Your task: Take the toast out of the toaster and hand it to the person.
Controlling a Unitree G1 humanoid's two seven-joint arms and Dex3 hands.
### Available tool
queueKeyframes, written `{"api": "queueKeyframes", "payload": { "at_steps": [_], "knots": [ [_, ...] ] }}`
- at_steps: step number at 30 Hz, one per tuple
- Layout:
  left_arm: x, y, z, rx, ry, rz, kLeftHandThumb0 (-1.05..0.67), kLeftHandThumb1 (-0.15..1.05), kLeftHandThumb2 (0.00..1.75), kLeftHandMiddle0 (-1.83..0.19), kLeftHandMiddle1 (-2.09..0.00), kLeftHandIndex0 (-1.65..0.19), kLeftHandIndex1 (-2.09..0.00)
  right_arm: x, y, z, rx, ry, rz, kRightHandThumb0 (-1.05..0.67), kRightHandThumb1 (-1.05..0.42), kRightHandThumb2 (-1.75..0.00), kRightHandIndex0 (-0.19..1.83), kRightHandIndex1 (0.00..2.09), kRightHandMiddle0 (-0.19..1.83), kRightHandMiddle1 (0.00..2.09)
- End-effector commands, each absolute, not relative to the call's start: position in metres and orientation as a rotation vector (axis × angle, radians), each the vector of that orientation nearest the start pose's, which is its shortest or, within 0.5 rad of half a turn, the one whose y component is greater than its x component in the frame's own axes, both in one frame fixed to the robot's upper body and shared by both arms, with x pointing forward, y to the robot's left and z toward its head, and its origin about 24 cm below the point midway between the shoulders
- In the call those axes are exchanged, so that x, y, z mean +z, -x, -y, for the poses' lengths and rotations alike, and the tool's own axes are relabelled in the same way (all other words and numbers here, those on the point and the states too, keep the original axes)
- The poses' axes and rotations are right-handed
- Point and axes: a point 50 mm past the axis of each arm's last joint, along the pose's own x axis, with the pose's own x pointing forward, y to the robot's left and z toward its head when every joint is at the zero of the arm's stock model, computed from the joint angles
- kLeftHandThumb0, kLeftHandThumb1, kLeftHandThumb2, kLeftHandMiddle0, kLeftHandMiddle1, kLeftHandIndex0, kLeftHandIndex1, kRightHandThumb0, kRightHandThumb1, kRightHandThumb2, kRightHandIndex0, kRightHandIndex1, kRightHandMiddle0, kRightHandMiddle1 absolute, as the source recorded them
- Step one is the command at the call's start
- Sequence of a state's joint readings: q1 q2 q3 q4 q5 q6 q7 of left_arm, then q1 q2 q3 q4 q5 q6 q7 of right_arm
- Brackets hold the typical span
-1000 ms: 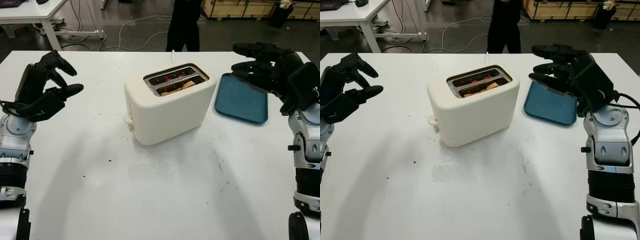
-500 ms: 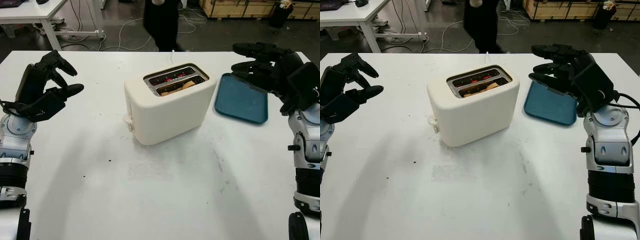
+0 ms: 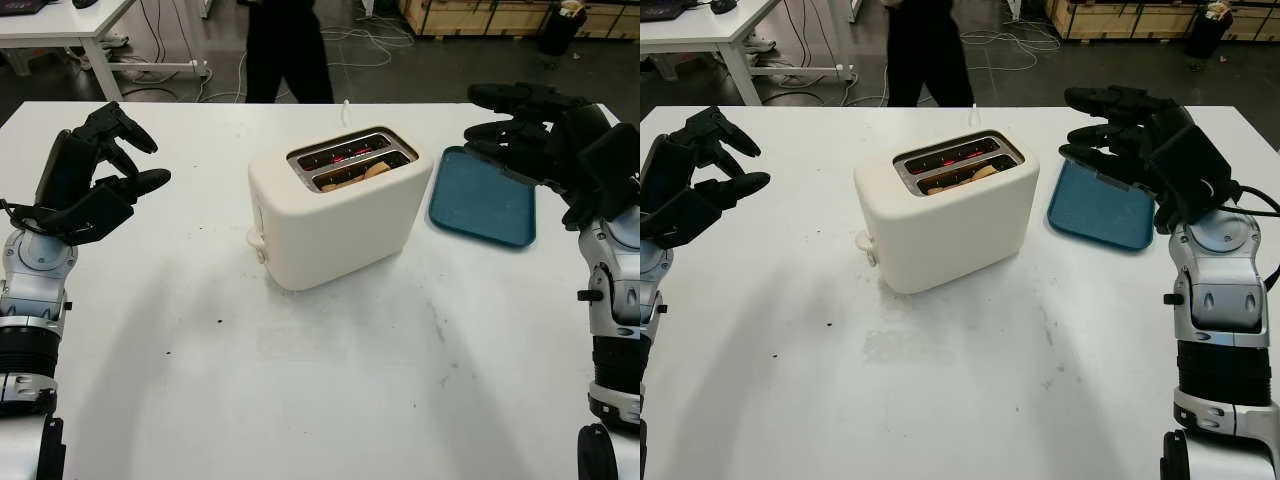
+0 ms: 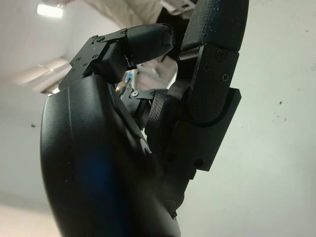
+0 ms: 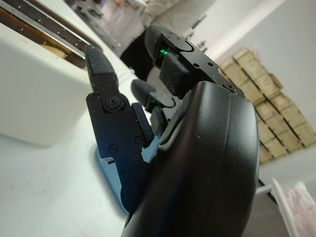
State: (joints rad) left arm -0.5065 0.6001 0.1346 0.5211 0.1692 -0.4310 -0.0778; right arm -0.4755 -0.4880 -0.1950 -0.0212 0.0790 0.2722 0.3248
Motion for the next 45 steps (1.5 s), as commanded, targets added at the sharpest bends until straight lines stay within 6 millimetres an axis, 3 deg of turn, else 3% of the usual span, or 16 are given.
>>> {"api": "queueKeyframes", "payload": {
  "at_steps": [1,23,45],
  "knots": [
    [0.1642,-0.3269,-0.2767,0.053,-0.722,0.410,-1.05,0.92,0.19,-0.57,-1.61,-0.40,-1.58,0.1957,-0.3162,0.2388,0.121,0.374,0.223,-0.29,-0.79,0.00,0.50,0.70,0.76,0.00],
    [0.1598,-0.3237,-0.2794,0.056,-0.735,0.406,-1.05,0.92,0.20,-0.57,-1.63,-0.39,-1.60,0.1929,-0.3197,0.2341,0.129,0.363,0.221,-0.37,-0.79,0.00,0.51,0.70,0.76,0.00],
    [0.1593,-0.3259,-0.2767,0.054,-0.719,0.407,-1.05,0.92,0.19,-0.60,-1.62,-0.41,-1.57,0.1937,-0.3184,0.2386,0.118,0.386,0.229,-0.34,-0.79,0.00,0.53,0.71,0.78,0.01]
  ]
}}
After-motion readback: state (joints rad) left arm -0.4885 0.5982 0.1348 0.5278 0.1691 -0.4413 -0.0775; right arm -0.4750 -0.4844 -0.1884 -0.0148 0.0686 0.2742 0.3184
